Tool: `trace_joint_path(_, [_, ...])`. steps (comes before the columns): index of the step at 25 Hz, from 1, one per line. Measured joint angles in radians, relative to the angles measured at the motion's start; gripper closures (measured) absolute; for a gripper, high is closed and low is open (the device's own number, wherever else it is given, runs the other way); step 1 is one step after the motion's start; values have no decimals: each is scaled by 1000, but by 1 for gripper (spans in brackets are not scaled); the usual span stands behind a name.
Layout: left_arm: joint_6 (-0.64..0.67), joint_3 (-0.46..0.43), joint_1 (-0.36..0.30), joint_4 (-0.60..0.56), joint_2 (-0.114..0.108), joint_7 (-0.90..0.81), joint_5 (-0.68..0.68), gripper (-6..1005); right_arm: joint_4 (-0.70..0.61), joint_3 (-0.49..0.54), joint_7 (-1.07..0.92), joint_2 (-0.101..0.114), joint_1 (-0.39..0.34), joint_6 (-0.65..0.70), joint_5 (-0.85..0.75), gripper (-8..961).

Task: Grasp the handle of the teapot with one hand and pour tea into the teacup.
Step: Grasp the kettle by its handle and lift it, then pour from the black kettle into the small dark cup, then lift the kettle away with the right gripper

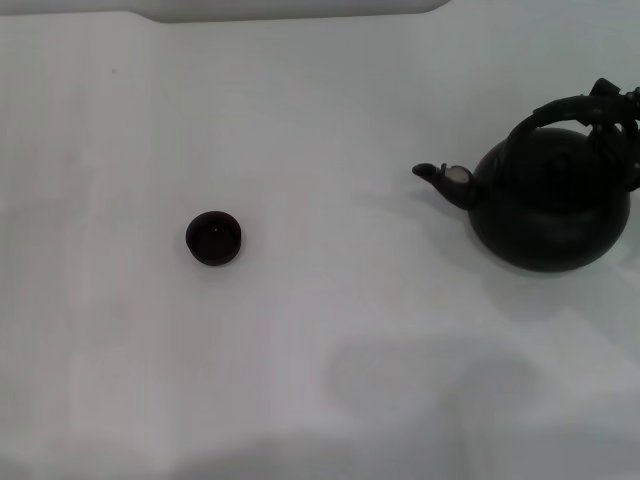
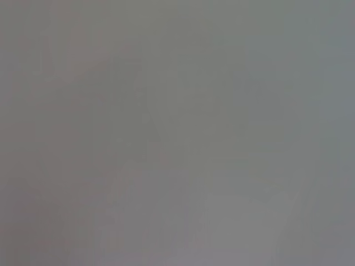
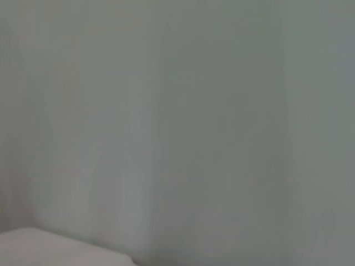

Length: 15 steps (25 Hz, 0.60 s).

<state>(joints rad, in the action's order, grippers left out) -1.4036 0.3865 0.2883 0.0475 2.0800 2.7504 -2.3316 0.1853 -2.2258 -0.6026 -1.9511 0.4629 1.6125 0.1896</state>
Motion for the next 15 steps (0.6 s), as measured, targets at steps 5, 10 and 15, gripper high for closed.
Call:
trace_joint_path(5, [0, 0, -1, 0, 0, 0, 0, 107, -1, 4, -63, 8, 3, 3, 3, 675])
trace_joint_path(10, [-2, 0, -1, 1, 0, 0, 0, 107, -3, -5, -98, 18, 13, 44, -3, 717])
trace_joint_path(15, [-7, 0, -3, 4, 0, 0, 0, 106, -3, -21, -97, 22, 34, 103, -8, 718])
